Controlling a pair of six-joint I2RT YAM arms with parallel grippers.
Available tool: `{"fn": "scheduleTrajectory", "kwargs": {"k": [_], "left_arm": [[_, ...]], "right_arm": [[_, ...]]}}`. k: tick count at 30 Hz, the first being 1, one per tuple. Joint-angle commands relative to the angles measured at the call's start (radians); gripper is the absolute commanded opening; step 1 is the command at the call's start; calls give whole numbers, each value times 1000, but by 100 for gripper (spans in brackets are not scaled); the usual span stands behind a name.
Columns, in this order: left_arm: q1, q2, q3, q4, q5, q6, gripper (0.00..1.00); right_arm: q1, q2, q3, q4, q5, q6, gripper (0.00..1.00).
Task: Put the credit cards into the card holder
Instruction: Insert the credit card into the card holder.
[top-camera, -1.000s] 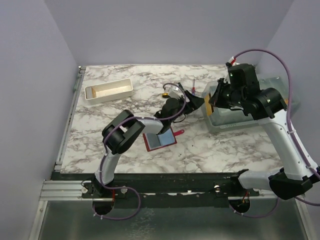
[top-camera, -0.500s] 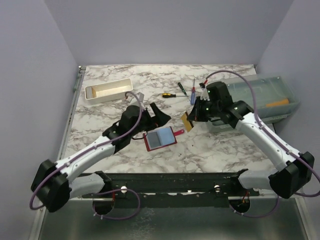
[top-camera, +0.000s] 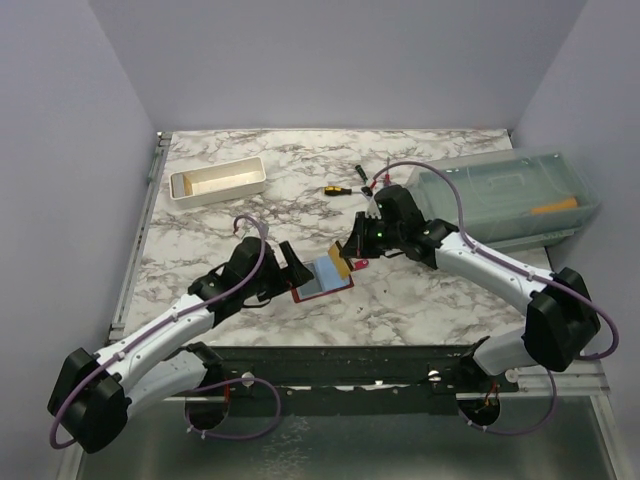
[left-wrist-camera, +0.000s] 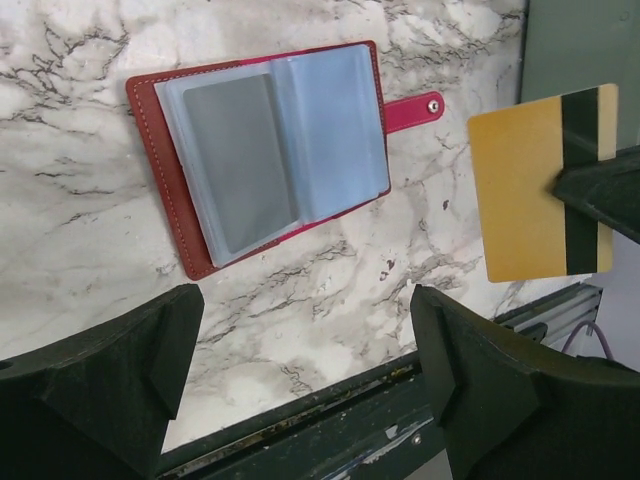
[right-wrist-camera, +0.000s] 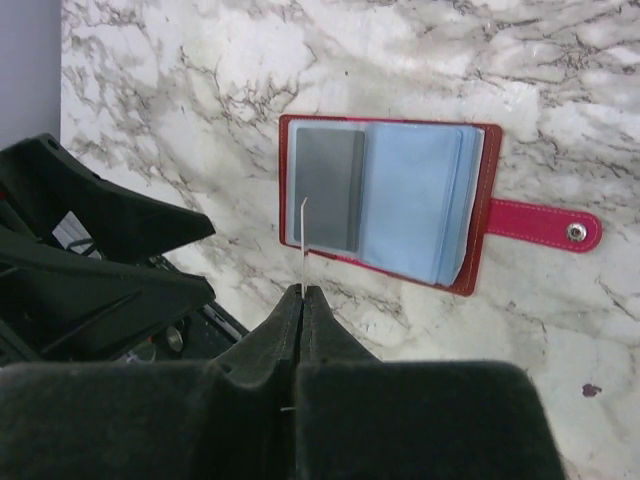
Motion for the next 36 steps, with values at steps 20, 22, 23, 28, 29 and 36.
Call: {"fn": "scheduleTrajectory", "kwargs": {"k": [20, 22, 23, 28, 29, 36], "left_arm": [[18, 353, 31, -13, -181, -59, 72], [19, 366, 33, -20, -194, -57, 69], [18, 371, 33, -25, -201, -59, 67], [18, 423, 45, -30, -202, -57, 57], [17, 438, 50, -30, -199, -57, 55], [17, 494, 70, -29, -204, -60, 53]], "right_arm": [[-1, 273, -202, 542, -194, -12, 0], [-1, 279, -213, 554, -192, -9, 0], [-1, 283, -218, 559, -197, -10, 0], [-1, 311, -231, 605, -224, -9, 0], [-1, 320, -229, 609, -224, -9, 0], [-1, 351, -230, 616, -191, -10, 0]]}}
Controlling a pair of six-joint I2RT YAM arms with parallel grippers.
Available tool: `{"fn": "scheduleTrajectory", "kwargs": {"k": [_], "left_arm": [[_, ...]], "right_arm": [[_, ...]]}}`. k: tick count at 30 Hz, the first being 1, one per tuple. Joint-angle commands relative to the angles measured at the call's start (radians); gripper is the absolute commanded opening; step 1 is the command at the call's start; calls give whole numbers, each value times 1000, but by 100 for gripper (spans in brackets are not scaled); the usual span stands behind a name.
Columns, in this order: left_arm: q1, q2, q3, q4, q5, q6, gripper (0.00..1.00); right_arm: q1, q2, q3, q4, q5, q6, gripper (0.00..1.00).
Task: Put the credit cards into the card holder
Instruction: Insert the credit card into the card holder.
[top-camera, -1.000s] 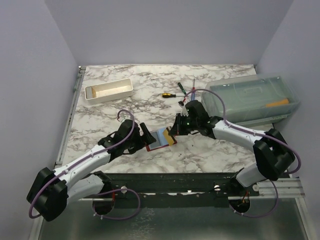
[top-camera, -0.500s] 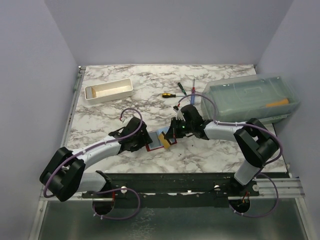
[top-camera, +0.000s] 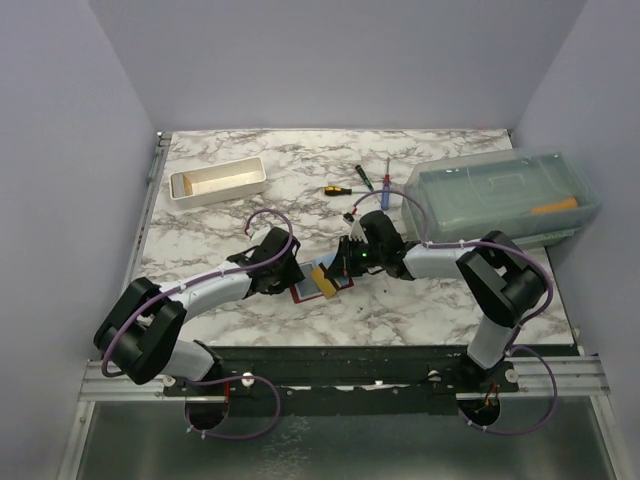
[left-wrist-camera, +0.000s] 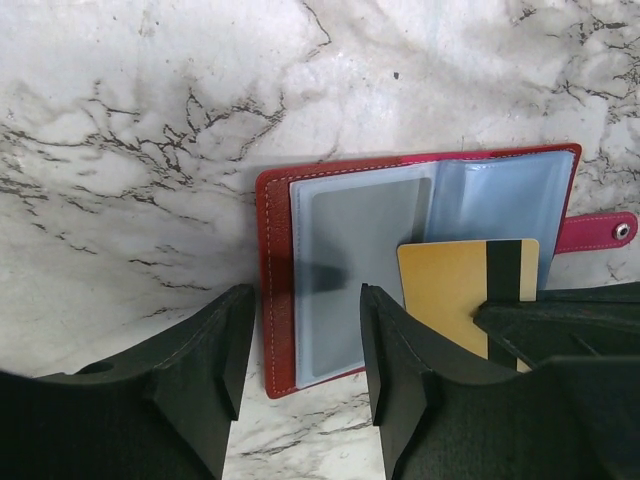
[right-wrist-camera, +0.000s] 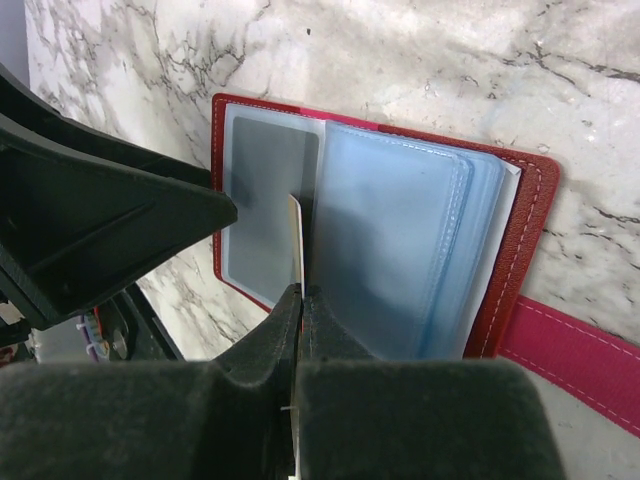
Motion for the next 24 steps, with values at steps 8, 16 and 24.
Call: {"fn": "scheduleTrajectory", "kwargs": {"k": [8, 16, 24], "left_arm": [[5, 53, -33, -60, -32, 14, 50], [4, 70, -39, -59, -43, 9, 51], [4, 70, -51, -58, -37, 0, 50]], "right_arm": [[-1, -15, -22, -19, 64, 2, 0], [-3, -54, -68, -29, 47, 25, 0], [-3, -26, -65, -17, 61, 10, 0]]}}
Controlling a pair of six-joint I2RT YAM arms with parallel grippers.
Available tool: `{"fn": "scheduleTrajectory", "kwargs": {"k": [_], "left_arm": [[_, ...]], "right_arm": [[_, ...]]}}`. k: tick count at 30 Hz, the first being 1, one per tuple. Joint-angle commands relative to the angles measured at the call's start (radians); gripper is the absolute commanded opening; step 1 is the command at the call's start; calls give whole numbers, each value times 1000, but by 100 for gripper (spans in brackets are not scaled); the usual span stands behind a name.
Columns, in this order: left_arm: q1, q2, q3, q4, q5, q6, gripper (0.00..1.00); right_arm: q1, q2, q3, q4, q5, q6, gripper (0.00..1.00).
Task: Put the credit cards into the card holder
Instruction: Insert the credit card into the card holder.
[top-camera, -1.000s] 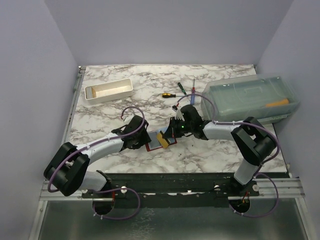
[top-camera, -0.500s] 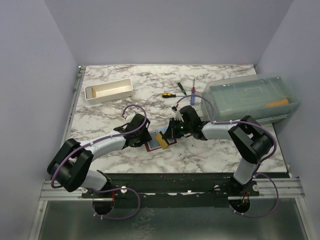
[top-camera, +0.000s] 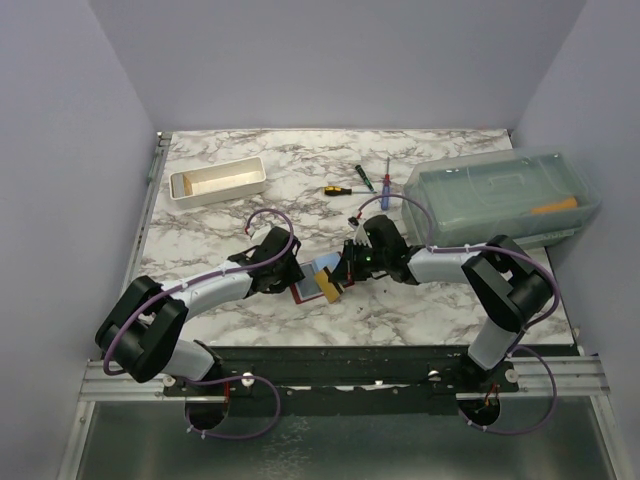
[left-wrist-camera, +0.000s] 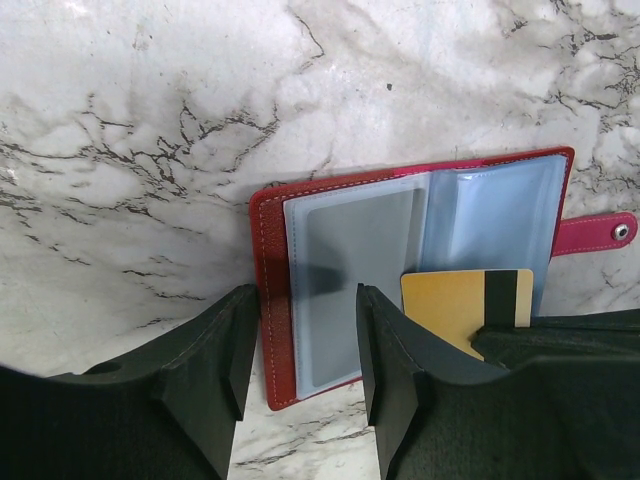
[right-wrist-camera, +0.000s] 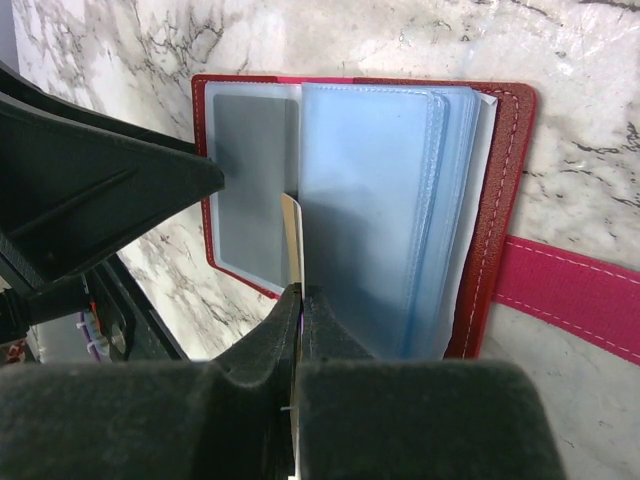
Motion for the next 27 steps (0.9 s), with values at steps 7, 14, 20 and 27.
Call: {"fn": "scheduleTrajectory", "kwargs": {"k": [7, 14, 20, 27], "left_arm": [[5, 45, -59, -82, -27, -2, 50], [5, 45, -65, -80, -21, -6, 50], [6, 49, -72, -73, -7, -14, 49], [5, 47, -78, -70, -9, -19, 49]], "right_arm": [[-14, 46, 35, -45, 87, -8, 0], [-19, 53, 34, -40, 87, 1, 0], [-19, 84, 56, -45, 91, 8, 0], [-19, 115, 83, -41, 63, 8, 0]]}}
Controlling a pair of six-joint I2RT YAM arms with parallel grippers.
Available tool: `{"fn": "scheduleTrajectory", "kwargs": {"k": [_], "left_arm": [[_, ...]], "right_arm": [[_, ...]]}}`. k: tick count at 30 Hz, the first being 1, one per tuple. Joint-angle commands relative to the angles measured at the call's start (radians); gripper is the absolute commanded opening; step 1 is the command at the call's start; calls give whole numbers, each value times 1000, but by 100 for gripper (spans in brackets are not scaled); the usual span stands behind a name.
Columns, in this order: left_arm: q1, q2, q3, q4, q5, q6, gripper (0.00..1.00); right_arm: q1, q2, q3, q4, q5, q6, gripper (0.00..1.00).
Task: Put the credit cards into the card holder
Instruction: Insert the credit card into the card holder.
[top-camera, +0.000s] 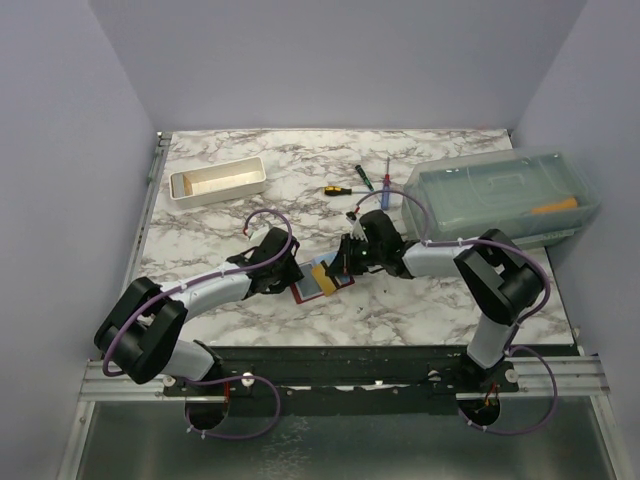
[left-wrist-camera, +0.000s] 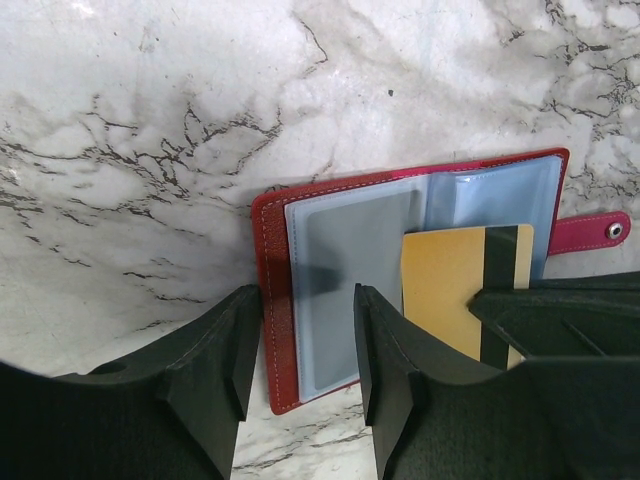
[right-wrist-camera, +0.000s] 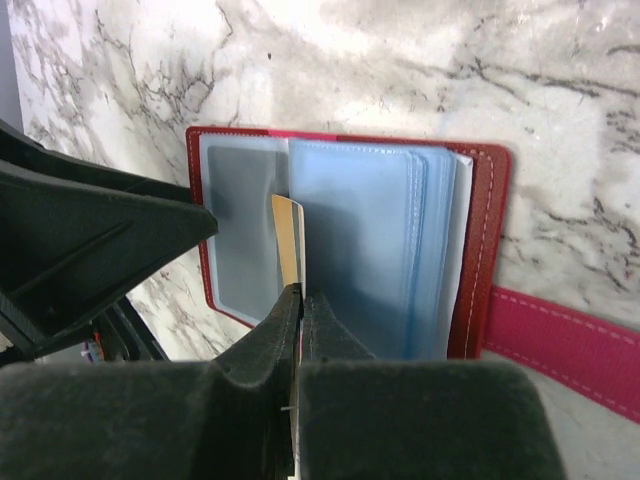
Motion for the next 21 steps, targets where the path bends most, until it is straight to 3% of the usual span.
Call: {"fn": "scheduleTrajectory", "kwargs": {"k": [1, 12, 21], "left_arm": [[5, 55, -61, -91, -9, 0, 49], [4, 102, -34, -85, -46, 41, 45], [4, 114, -35, -79, -52, 53, 45]], "right_arm": [[-4, 73, 30, -27, 16, -11, 0], [-4, 109, 38, 92, -96, -9, 0], [-4, 114, -5, 212, -80, -32, 0]]}}
